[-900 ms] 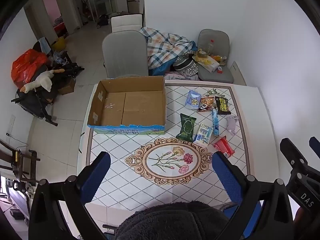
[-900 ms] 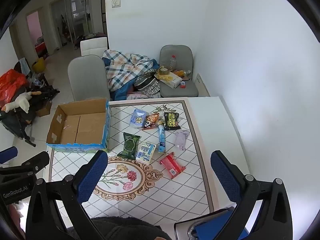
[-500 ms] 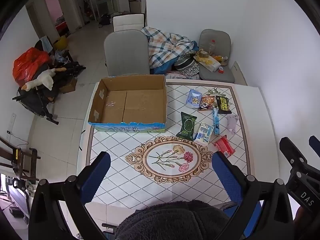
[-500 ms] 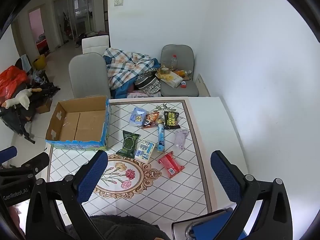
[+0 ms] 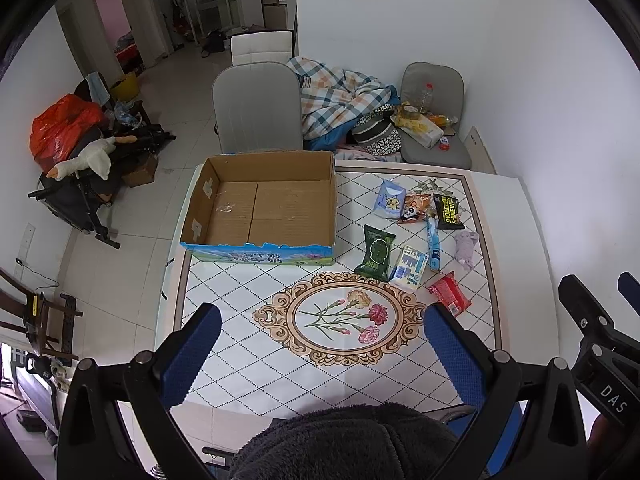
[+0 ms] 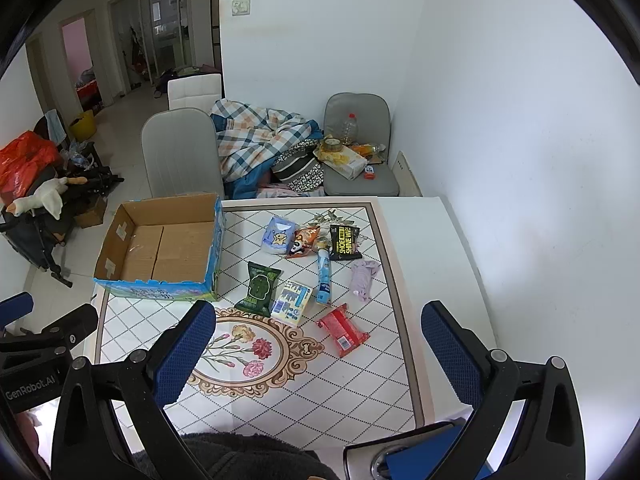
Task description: Organize soft objects
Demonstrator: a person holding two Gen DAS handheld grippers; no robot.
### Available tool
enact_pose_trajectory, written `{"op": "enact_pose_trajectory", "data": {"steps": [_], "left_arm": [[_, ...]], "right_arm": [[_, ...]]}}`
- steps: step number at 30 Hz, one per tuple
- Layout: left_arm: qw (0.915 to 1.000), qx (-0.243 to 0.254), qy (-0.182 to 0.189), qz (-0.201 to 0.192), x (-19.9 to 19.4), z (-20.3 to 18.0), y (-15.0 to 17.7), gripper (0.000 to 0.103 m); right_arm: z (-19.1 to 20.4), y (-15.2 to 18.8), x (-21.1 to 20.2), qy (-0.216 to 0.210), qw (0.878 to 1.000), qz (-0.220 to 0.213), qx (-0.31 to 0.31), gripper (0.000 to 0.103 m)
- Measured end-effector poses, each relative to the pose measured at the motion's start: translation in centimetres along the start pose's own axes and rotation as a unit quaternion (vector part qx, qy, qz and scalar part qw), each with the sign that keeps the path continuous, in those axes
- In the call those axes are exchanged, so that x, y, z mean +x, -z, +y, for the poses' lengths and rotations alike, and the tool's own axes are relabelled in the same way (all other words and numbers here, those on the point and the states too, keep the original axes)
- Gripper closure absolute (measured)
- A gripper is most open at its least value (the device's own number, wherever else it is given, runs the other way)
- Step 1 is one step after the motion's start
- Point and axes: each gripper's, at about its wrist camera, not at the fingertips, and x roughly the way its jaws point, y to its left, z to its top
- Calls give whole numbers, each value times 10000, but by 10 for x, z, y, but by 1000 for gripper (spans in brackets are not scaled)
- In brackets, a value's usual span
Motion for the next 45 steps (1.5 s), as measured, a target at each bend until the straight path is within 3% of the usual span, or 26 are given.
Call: {"op": "enact_pose_trajectory", "data": {"steps": [23,45], "left_arm": [[9995,-58,-79,-304,-11,-1,0,0],[9994,-52,-65,-330,-13,1,0,0]], "right_arm": [[-1,-5,-10,-12,9998,-199,91,0],[1,-5,-11,-53,9996,-257,50,0]]}}
